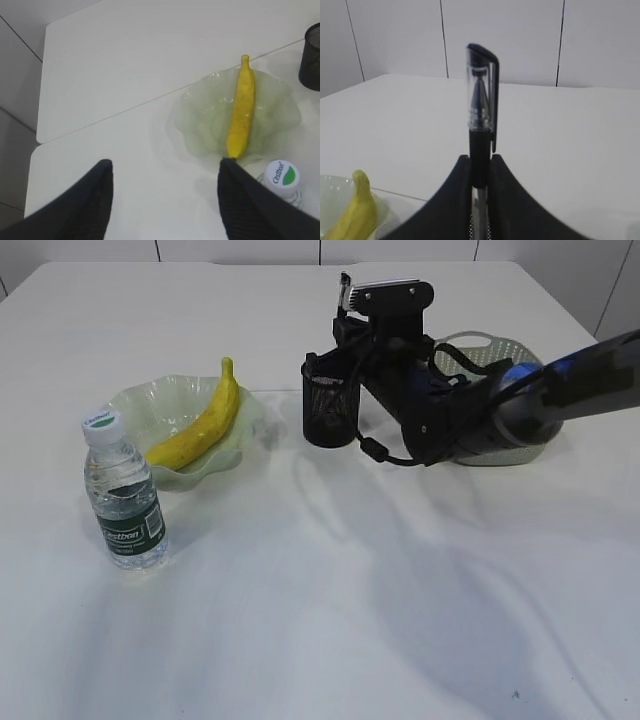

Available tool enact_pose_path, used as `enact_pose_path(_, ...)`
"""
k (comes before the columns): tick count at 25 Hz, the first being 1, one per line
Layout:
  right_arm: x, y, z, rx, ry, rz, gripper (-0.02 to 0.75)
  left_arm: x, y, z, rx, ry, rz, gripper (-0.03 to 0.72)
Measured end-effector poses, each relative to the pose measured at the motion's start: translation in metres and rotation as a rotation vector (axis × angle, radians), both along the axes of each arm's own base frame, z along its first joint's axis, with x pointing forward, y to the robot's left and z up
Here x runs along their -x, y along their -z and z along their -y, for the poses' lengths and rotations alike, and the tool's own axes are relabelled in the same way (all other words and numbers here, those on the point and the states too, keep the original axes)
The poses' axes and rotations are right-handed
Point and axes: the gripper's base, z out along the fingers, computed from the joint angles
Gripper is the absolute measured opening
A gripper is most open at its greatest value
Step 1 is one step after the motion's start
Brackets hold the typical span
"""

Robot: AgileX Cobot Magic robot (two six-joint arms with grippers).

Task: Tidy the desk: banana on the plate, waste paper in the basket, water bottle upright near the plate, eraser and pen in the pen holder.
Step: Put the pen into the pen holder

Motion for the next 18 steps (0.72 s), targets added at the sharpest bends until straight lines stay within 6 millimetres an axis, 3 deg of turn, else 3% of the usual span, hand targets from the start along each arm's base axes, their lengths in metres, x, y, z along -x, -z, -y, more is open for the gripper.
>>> enact_pose_path(18,-0.010,0.013,-0.002,0.014,-0.004,-0.039,0.057,-0.007,0.006,0.002,-0.006,0.000,-0.026,0.465)
